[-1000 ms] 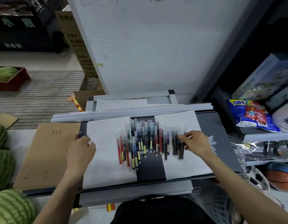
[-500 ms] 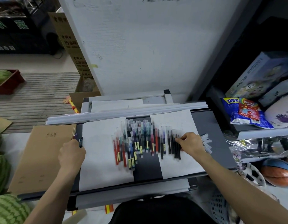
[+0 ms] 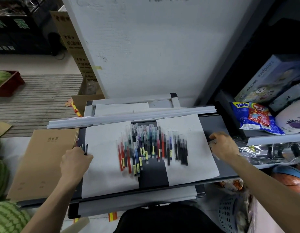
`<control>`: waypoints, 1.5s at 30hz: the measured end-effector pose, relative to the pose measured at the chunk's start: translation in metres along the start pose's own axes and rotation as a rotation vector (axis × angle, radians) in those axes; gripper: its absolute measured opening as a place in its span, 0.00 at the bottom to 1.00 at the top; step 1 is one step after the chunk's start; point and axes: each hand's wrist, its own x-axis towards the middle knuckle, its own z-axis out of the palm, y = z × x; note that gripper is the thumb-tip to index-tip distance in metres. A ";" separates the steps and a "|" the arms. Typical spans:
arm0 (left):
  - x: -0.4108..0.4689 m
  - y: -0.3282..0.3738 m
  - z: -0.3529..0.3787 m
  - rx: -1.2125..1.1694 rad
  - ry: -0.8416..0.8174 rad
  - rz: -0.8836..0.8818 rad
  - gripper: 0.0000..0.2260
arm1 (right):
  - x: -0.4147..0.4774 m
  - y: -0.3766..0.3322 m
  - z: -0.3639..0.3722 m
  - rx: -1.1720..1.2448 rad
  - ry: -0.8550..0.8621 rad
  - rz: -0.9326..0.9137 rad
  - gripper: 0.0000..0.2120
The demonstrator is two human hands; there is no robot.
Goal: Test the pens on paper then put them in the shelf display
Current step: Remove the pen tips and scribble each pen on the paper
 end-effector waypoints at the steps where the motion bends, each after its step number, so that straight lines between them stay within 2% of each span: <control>1: -0.003 0.002 -0.002 -0.013 0.007 0.004 0.11 | 0.002 0.001 0.001 -0.003 -0.003 -0.004 0.15; 7: -0.021 0.020 -0.006 -0.232 -0.015 0.033 0.11 | 0.013 0.005 0.013 0.028 0.024 0.007 0.11; 11: -0.034 0.033 -0.001 -0.417 -0.083 0.028 0.05 | 0.016 0.005 0.015 0.040 0.031 0.011 0.08; 14: -0.045 0.040 0.003 -0.448 -0.091 0.053 0.04 | 0.016 0.005 0.012 0.067 0.062 0.016 0.05; 17: -0.055 0.046 0.005 -0.484 -0.134 0.098 0.01 | 0.012 -0.001 0.009 0.100 0.115 0.021 0.07; 20: -0.064 0.054 0.005 -0.519 -0.185 0.168 0.03 | -0.001 -0.022 0.003 0.217 0.191 0.003 0.10; 22: -0.071 0.062 0.002 -0.520 -0.195 0.233 0.06 | -0.016 -0.047 -0.003 0.387 0.205 -0.018 0.08; 24: -0.080 0.074 -0.003 -0.570 -0.214 0.316 0.08 | -0.039 -0.077 -0.010 0.633 0.086 -0.034 0.05; 26: -0.091 0.086 -0.009 -0.618 -0.257 0.424 0.08 | -0.066 -0.108 -0.018 0.948 -0.146 -0.066 0.02; 28: -0.101 0.098 -0.014 -0.647 -0.300 0.515 0.06 | -0.090 -0.131 -0.025 1.164 -0.314 -0.117 0.04; 33: -0.120 0.117 -0.028 -0.698 -0.295 0.657 0.05 | -0.118 -0.158 -0.043 1.464 -0.479 -0.149 0.08; 37: -0.126 0.121 -0.038 -0.727 -0.261 0.736 0.08 | -0.124 -0.161 -0.055 1.478 -0.462 -0.204 0.11; 41: -0.128 0.121 -0.044 -0.742 -0.228 0.773 0.04 | -0.126 -0.159 -0.067 1.365 -0.385 -0.278 0.10; 45: -0.127 0.121 -0.045 -0.729 -0.245 0.806 0.05 | -0.128 -0.160 -0.070 1.201 -0.369 -0.368 0.05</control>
